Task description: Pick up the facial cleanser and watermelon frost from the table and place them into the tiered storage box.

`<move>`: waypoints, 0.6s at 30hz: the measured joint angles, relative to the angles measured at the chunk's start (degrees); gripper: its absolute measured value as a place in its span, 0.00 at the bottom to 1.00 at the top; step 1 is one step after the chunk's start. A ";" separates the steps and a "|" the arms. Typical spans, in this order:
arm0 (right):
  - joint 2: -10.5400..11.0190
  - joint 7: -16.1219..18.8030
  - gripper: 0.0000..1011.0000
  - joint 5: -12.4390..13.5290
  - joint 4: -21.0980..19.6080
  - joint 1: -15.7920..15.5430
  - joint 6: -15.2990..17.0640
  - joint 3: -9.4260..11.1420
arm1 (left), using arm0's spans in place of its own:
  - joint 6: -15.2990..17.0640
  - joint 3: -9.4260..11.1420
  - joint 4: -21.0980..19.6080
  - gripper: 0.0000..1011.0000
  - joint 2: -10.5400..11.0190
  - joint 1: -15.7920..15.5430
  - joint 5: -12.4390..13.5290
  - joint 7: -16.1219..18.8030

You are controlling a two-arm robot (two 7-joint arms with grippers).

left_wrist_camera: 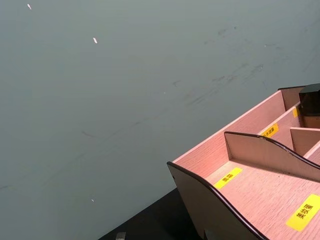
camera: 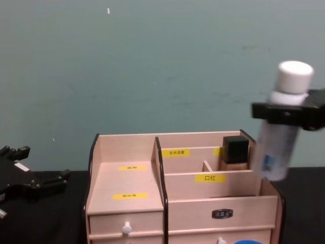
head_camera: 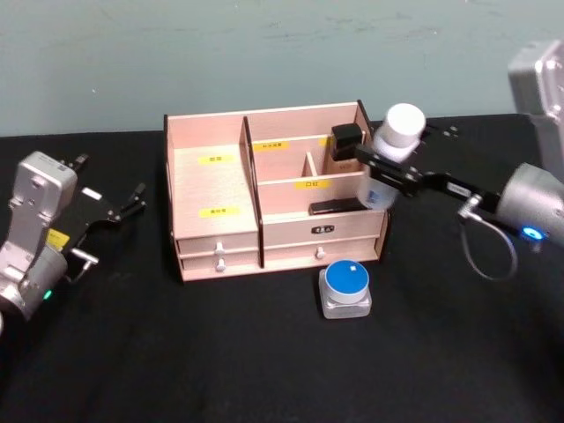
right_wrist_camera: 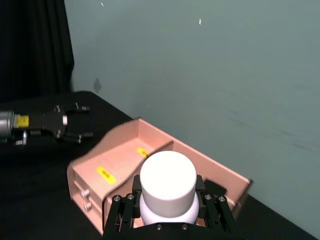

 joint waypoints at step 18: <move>-10.46 0.96 0.59 -2.25 12.78 12.34 -1.23 -8.81 | 0.00 0.00 0.00 1.00 -0.01 0.00 0.00 0.00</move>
